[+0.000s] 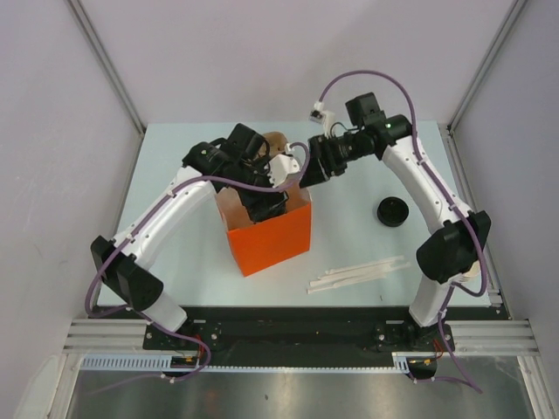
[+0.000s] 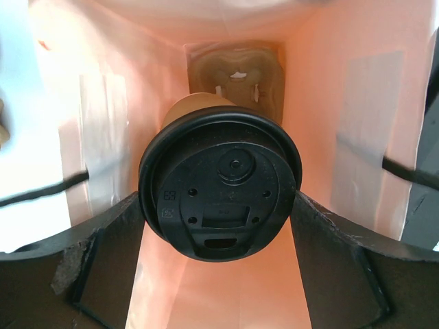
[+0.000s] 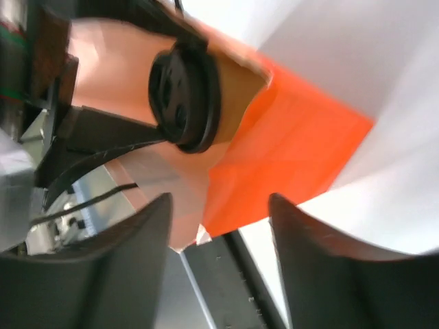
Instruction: Pack the takeout coffee
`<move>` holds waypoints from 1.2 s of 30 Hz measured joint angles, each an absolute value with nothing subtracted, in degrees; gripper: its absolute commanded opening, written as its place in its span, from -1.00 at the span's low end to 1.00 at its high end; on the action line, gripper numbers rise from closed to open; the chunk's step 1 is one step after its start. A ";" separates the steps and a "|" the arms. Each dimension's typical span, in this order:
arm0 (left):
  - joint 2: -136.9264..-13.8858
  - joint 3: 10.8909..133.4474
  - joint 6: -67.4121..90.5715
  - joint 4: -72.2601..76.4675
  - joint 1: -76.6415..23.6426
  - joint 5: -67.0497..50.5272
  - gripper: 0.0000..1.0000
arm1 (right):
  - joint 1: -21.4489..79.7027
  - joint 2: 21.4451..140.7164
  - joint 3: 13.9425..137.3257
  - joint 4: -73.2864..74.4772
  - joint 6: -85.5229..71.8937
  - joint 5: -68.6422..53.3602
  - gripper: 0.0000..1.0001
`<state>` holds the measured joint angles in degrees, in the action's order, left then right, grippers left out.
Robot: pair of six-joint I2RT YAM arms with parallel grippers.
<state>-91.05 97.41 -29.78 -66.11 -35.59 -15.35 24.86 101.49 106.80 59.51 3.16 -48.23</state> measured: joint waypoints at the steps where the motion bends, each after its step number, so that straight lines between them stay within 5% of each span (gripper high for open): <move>1: -90.76 97.32 -30.11 -66.22 -35.59 -15.79 -0.08 | 24.14 102.35 108.71 60.01 3.68 -48.66 0.48; 12: -87.57 95.39 -32.93 -66.63 -35.59 -19.75 -0.08 | 24.75 114.96 129.95 61.10 12.36 -48.80 0.70; 18: -87.42 94.83 -33.08 -66.78 -35.59 -19.90 -0.09 | 28.64 117.19 130.58 61.67 17.21 -49.80 0.54; 24: -87.35 94.43 -33.41 -66.94 -35.59 -19.88 -0.09 | 31.55 119.07 130.63 61.98 20.45 -51.09 -0.02; 30: -87.31 94.43 -33.65 -67.18 -34.70 -19.90 -0.09 | 31.62 119.68 130.63 62.28 21.41 -50.85 -1.00; 36: -87.31 94.43 -34.52 -67.48 -32.23 -19.88 -0.10 | 30.61 119.02 129.45 61.91 19.07 -50.89 -1.00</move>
<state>-87.31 94.43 -34.52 -67.48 -32.23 -19.88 30.61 119.02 129.45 61.91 19.07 -50.89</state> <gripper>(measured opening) 0.832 0.009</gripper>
